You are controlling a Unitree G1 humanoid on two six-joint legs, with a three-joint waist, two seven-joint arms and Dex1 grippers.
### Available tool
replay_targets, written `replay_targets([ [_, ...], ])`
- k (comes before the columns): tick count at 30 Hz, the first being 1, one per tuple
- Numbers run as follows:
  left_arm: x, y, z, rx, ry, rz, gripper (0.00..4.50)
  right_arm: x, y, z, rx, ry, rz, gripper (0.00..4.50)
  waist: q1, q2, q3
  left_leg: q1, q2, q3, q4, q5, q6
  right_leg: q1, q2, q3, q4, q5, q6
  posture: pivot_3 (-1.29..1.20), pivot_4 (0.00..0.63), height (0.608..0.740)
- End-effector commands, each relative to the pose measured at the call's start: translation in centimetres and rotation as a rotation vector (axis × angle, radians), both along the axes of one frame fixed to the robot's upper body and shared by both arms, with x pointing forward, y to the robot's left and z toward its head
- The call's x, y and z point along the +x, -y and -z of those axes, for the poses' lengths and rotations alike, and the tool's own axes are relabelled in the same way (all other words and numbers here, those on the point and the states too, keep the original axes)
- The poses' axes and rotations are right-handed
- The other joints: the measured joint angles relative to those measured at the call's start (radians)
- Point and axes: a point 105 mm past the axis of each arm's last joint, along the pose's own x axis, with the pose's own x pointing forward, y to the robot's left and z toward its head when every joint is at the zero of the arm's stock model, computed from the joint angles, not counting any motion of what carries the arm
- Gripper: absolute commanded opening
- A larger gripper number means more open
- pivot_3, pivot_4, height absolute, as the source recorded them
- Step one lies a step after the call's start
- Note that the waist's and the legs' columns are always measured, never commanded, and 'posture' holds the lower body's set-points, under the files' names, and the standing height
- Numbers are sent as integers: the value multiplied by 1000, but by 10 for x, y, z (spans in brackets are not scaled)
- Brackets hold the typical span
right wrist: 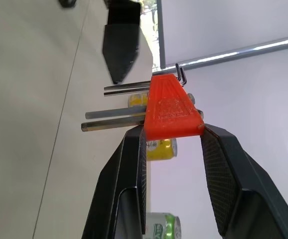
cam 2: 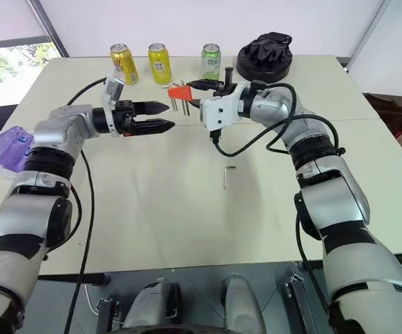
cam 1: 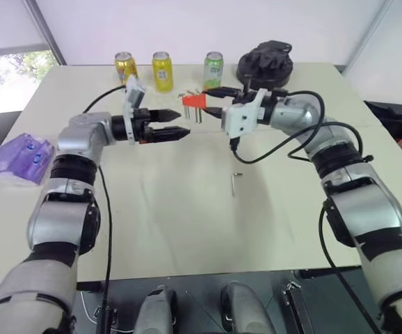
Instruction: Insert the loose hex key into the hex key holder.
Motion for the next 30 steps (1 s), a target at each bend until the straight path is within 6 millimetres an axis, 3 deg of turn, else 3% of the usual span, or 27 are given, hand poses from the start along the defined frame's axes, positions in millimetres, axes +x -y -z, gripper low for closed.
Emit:
replay_targets([
  [1,1,-3,-27,-29,78,-5,4500,-8,-5,-18,45,56,-40,998,4,0,0,0,0,0,0,0,0,0,0,0,0,0,0,0,150,739],
  [18,0,33,-42,-118,99,86,4500,-21,-16,-3,49,11,-96,998,1,0,0,-1,0,0,1,0,0,0,0,0,0,0,0,0,150,739],
  [21,1,36,-43,-131,101,88,3616,-23,-18,-1,53,4,-105,998,1,0,0,-1,0,0,1,0,0,0,0,0,0,0,0,0,150,739],
  [27,0,36,-42,-142,96,91,563,-26,-18,4,48,-5,-106,998,3,0,0,-1,0,0,1,0,0,0,0,0,0,0,0,0,150,739],
  [30,0,36,-41,-141,96,89,571,-26,-18,5,46,-10,-103,998,2,0,0,-1,0,0,1,0,0,0,0,0,0,0,0,0,150,739],
])
